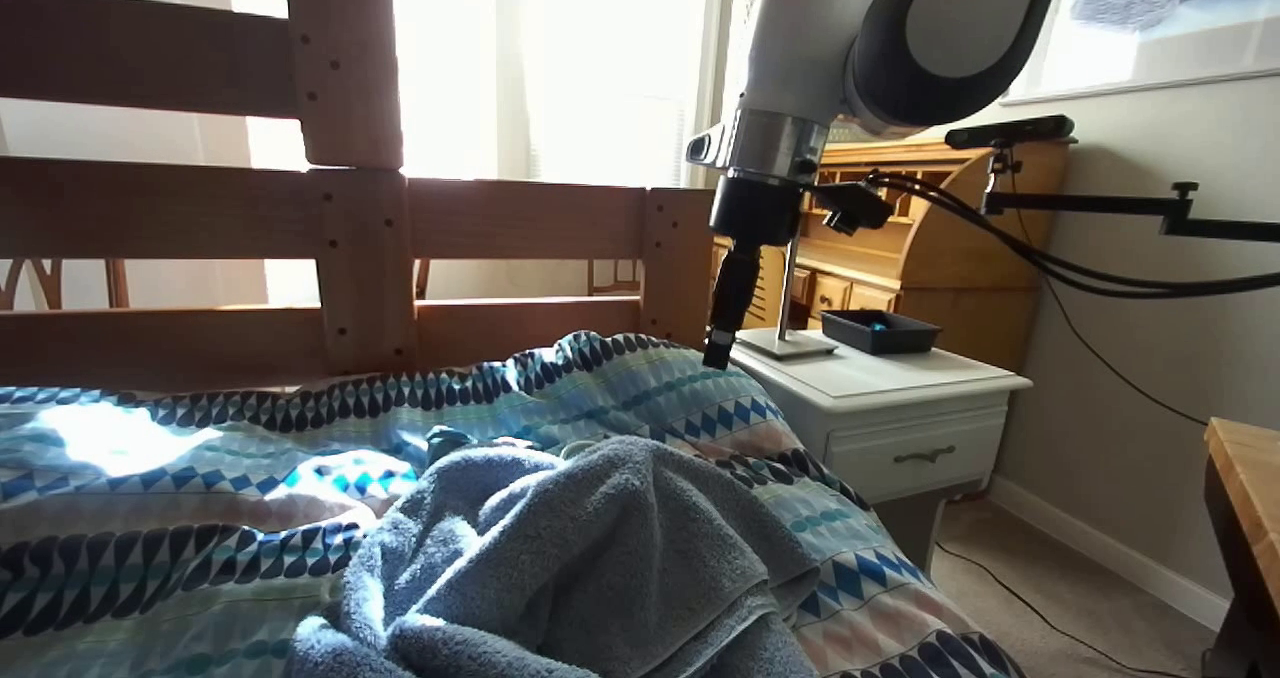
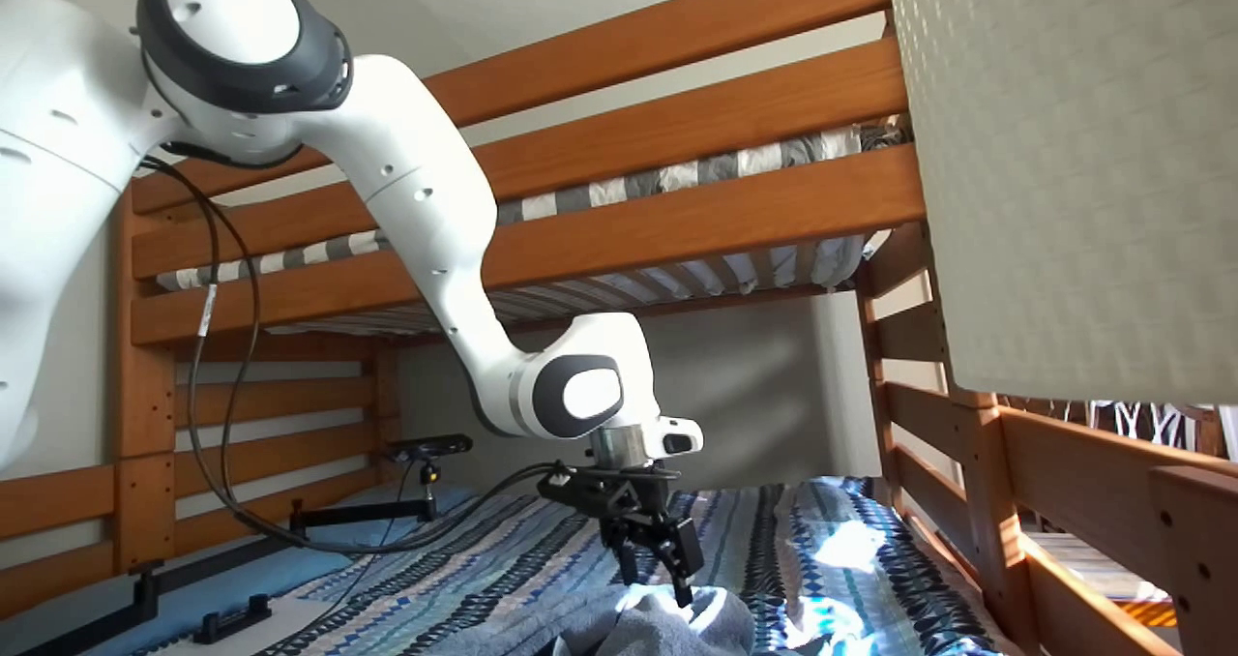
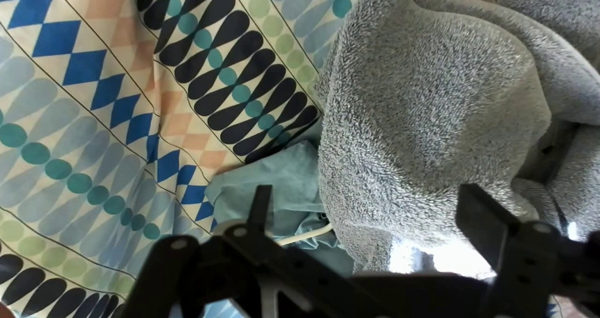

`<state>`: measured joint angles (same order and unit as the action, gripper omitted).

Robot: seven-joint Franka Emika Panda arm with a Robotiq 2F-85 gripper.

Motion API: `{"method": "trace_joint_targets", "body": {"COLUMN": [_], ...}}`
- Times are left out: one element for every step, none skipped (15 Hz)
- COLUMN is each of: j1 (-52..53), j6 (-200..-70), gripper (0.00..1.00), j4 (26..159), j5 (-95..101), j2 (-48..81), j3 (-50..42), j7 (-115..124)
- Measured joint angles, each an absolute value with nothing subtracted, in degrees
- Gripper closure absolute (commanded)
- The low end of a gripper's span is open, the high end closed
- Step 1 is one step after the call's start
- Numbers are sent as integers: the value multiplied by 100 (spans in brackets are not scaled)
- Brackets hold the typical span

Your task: Put the white coat hanger on the blue towel

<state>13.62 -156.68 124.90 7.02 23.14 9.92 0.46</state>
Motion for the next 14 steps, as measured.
{"method": "trace_joint_targets", "body": {"j1": [1365,1366,1369,1383,1409,1448,1485,1515,1536,1549,1558,1565,1575,1586], "j6": [-15709,-15760,-15810,-15880,-15951,-16009,-16054,-16099,-16147,-16189,-16218,-16230,-16230,-16230], "gripper": [0,0,0,0,0,0,0,0,0,0,0,0,0,0], "j4": [12416,12329,12232,12123,12013,11900,11788,11679,11571,11468,11361,11259,11162,11073], "j5": [702,702,702,716,731,748,763,765,765,765,765,765,765,765], "j2": [2422,2548,2682,2824,2961,3089,3203,3299,3382,3453,3512,3569,3625,3677], "j3": [992,992,988,965,918,850,777,707,640,583,536,497,464,438], "j7": [26,8,-12,-25,-27,-27,-27,-27,-27,-26,-26,-25,-25,-24]}}
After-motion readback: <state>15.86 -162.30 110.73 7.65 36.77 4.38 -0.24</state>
